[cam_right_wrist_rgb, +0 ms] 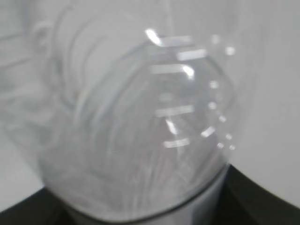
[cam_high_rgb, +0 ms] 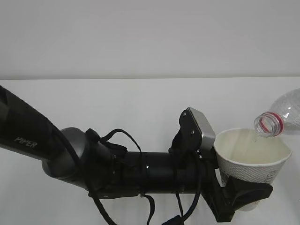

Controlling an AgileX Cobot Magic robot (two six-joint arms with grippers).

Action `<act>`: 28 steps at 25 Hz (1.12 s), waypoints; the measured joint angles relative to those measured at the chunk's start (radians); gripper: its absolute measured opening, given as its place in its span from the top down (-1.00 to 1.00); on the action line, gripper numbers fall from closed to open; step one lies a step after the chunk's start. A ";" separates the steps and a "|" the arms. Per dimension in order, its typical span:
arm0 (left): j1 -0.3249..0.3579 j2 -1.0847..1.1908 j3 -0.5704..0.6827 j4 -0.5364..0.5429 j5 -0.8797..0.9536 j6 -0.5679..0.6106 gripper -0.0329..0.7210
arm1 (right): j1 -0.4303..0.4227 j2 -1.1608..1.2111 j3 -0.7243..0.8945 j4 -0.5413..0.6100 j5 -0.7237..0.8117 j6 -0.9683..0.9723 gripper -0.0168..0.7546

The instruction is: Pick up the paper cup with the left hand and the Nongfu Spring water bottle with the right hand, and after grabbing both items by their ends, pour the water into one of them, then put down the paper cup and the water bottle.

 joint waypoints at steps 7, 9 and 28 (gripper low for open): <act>0.000 0.000 0.000 0.000 0.000 0.000 -0.53 | 0.000 0.000 0.000 0.000 0.000 0.000 -0.21; 0.000 0.000 0.000 0.000 0.000 0.000 -0.53 | 0.000 0.000 0.000 0.000 0.000 -0.002 -0.21; 0.000 0.000 0.000 0.000 0.000 0.000 -0.53 | 0.000 0.000 -0.004 0.000 -0.008 -0.006 -0.21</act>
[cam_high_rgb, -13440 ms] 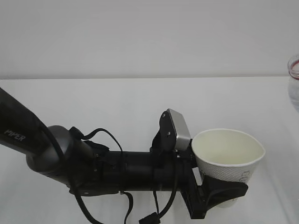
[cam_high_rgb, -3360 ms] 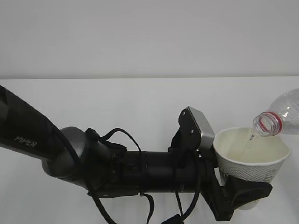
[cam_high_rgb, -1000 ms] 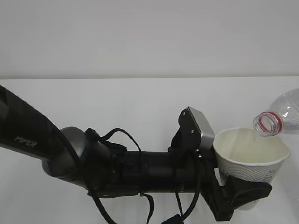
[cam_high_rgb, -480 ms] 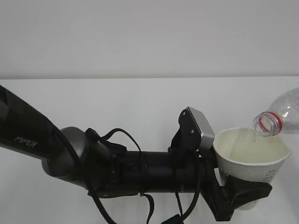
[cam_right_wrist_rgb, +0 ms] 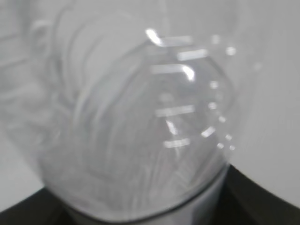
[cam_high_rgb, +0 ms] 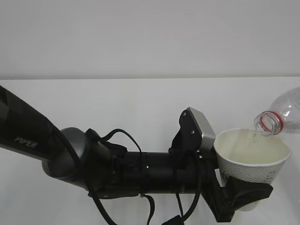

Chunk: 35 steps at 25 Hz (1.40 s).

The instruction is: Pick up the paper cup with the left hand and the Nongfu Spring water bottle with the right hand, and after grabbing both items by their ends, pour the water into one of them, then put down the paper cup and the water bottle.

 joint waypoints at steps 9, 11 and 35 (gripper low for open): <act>0.000 0.000 0.000 0.000 0.000 0.000 -0.53 | 0.000 -0.001 0.000 0.000 -0.008 -0.002 -0.21; 0.000 0.000 0.000 0.000 0.000 0.000 -0.53 | 0.000 -0.001 0.000 0.000 -0.009 -0.002 -0.21; 0.000 0.000 0.000 0.000 0.002 0.000 -0.53 | 0.000 -0.001 0.000 0.000 -0.014 -0.015 -0.21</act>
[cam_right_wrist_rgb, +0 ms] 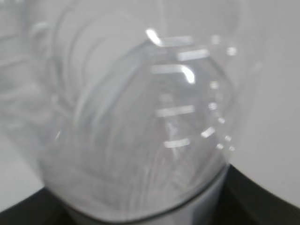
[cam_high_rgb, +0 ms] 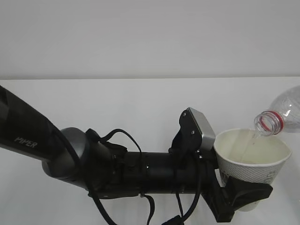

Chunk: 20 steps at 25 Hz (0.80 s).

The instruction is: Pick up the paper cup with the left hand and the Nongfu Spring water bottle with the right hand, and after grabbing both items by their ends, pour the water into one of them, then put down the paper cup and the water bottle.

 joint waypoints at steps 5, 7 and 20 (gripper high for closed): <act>0.000 0.000 0.000 0.000 0.000 0.000 -0.53 | 0.000 0.000 0.000 0.000 -0.001 -0.001 -0.21; 0.000 0.000 0.000 0.000 0.000 0.000 -0.53 | 0.000 0.000 0.000 0.000 -0.002 -0.002 -0.21; 0.000 0.000 0.000 0.000 0.000 0.000 -0.53 | 0.000 0.000 0.000 0.009 -0.015 -0.018 -0.21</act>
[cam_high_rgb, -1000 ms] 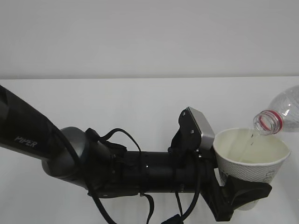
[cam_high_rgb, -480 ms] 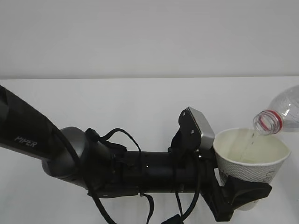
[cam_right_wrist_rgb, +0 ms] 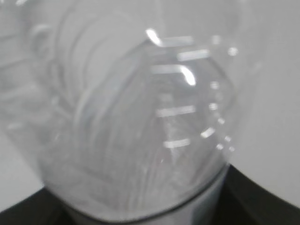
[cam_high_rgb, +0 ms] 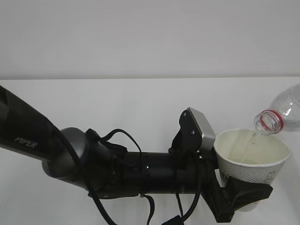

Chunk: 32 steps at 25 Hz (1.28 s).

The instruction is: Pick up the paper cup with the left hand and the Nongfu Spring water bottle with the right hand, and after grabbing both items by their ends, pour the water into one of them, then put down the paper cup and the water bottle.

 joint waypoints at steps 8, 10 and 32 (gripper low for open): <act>0.000 0.000 0.000 0.000 0.000 0.000 -0.53 | 0.000 0.000 0.000 0.034 -0.001 -0.025 -0.21; 0.000 0.000 0.000 0.000 0.000 0.000 -0.53 | 0.000 0.000 0.000 0.035 -0.001 -0.025 -0.21; 0.000 0.000 0.000 0.000 0.000 0.000 -0.53 | 0.000 0.000 0.000 0.037 -0.003 -0.027 -0.21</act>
